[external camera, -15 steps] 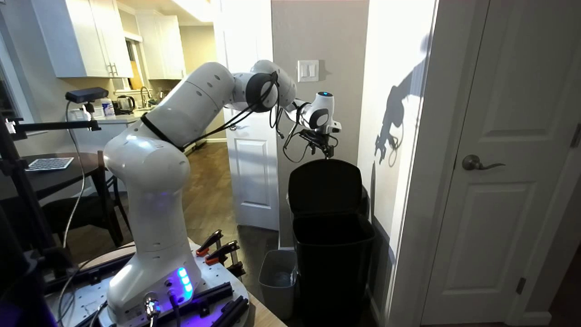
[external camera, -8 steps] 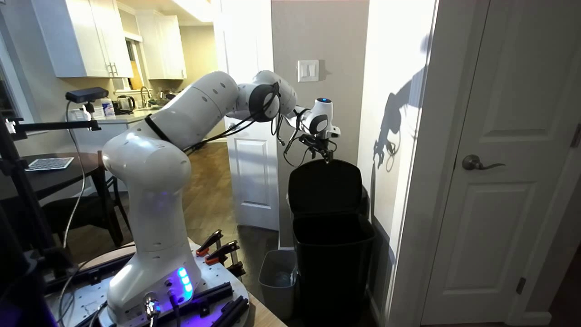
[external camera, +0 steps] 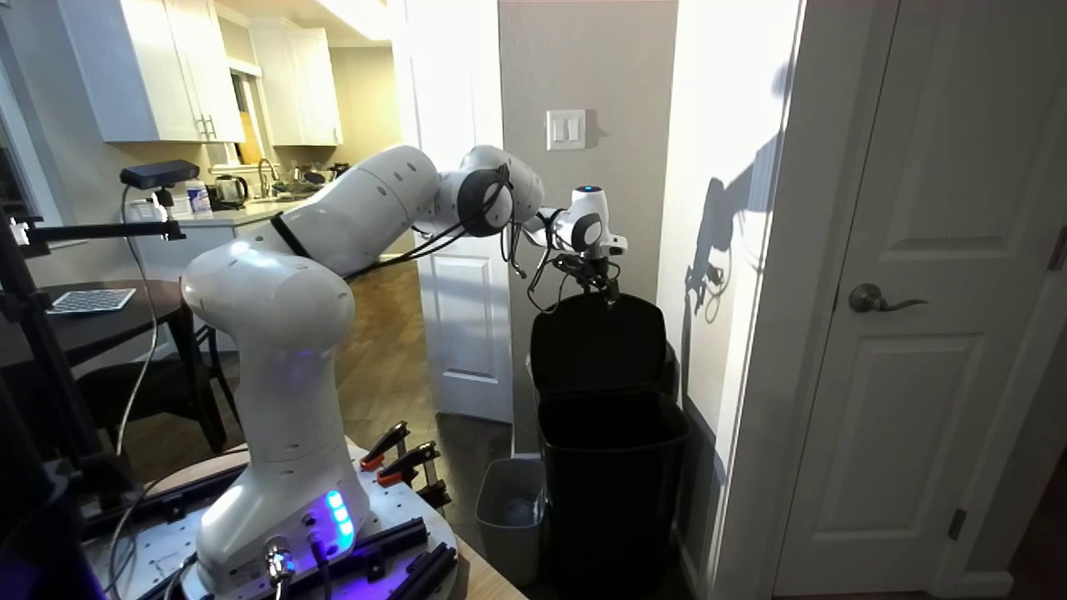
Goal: Close the black bin.
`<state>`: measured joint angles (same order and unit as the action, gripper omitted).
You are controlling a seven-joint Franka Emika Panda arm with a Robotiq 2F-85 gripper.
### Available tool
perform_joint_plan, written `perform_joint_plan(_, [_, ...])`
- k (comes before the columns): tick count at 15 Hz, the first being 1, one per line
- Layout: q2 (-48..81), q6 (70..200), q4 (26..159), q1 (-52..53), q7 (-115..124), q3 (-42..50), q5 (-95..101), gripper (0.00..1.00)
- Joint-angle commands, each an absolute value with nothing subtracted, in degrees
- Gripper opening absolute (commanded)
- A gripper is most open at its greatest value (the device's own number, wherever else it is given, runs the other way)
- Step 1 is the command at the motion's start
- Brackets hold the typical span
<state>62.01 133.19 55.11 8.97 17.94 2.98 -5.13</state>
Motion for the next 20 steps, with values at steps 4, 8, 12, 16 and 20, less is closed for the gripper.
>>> perform_joint_plan(4, [62.7,131.5,53.5,12.1,28.7,9.9,1.7,1.0])
perform_joint_plan(8, [62.2,129.2,53.9,13.9,32.5,13.3,5.3,1.0])
perform_joint_plan(12, [61.6,118.9,53.0,14.5,32.4,13.7,7.8,1.0])
perform_joint_plan(16, [62.4,103.2,49.2,15.3,32.8,14.9,12.0,1.0])
perform_joint_plan(20, [64.5,87.1,43.5,16.6,31.4,15.4,17.3,1.0])
